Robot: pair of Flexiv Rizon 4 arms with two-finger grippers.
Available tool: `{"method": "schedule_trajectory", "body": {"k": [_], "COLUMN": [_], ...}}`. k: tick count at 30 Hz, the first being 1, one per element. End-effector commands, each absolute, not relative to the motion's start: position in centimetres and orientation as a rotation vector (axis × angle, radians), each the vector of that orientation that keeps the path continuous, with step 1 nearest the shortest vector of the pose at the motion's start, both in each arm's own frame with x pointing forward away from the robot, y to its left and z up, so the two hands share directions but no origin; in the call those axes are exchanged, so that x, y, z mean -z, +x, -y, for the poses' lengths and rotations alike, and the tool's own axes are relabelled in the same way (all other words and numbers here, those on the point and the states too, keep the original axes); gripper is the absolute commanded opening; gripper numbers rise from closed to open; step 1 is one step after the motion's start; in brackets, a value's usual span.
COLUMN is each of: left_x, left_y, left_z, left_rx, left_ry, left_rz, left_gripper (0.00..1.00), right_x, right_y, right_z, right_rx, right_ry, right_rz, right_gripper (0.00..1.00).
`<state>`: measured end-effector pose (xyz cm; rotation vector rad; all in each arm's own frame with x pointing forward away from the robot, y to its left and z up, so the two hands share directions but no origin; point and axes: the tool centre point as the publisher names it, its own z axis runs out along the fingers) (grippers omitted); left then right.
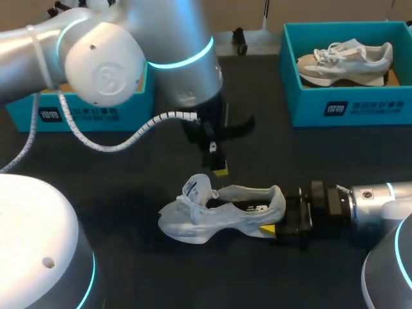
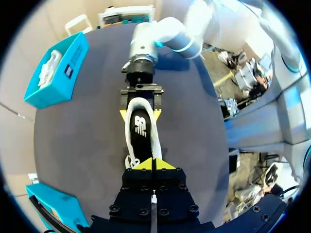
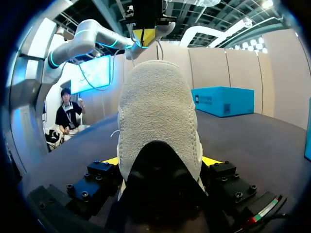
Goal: Take the shoe out of the shoebox, open the shoe tongue, remove and reinsert the insole, then place the shoe into the shoebox
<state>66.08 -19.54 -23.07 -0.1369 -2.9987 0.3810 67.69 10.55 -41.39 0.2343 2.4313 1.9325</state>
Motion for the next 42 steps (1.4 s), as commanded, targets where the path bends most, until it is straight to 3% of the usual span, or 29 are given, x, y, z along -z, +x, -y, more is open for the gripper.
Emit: {"method": "schedule_trajectory", "body": {"k": [1,13,25,42], "left_x": [24.3,24.4,30.0,31.4], "left_y": [66.2,66.2,65.1,65.5], "left_z": [20.9,20.9,24.2,24.7], "left_rx": [-0.367,-0.369,-0.205,-0.2], "left_ry": [-0.181,-0.186,-0.312,-0.26], "left_rz": [2.978,2.972,3.004,3.011], "left_gripper": [0.0,0.0,0.0,0.0], "right_x": [41.3,41.3,41.3,41.3], "right_y": [67.7,67.7,67.7,67.7], "right_z": [-10.7,-10.7,-10.7,-10.7], "right_rx": [-1.927,-1.927,-1.927,-1.927], "right_ry": [0.238,0.238,0.238,0.238], "right_rz": [-2.433,-2.433,-2.433,-2.433], "right_gripper": [0.0,0.0,0.0,0.0]}}
